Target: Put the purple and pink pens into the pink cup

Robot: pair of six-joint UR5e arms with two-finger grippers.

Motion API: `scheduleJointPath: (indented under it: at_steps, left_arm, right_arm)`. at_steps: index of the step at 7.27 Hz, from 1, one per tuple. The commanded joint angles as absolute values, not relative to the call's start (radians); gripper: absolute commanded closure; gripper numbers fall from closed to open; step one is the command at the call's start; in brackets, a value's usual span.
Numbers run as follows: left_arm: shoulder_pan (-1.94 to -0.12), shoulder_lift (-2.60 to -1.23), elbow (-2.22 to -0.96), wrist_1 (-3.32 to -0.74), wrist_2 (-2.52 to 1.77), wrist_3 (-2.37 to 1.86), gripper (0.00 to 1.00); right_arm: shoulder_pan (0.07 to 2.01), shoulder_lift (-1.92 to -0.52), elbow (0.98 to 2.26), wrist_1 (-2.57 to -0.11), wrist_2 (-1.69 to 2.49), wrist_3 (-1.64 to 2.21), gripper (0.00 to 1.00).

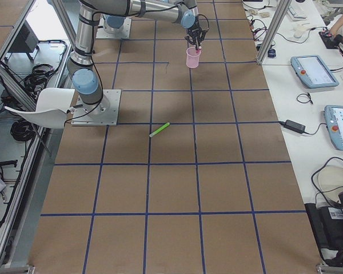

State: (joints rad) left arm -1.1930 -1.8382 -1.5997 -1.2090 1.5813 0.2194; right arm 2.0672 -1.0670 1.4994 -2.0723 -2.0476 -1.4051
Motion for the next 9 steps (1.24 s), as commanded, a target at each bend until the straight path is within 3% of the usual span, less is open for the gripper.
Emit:
scheduleJointPath:
  at_steps: [1,3,7,9]
  left_arm:
    - [-1.257,-1.842,-1.598,-1.139,1.592,0.189,1.0]
    - [-1.325,-1.827,-1.595,-1.12,1.583,0.093,1.0]
    - [-1.582,-1.844,-1.588,-0.907,1.604,-0.18,1.0]
    - [-1.74,-1.855,-1.595,-0.812,1.67,-0.364,1.0]
  right_arm:
    - [2.063,-1.072,1.499,-2.083,-2.043,-1.407,0.0]
    - [2.034,-1.15,1.503,-2.08,-2.01,-1.408,0.0]
    - [1.711,-1.392,1.523,-1.963,-1.723,-1.395,0.0]
    - [1.597,-1.483,1.581,-1.906,-1.71,-1.129,0.0]
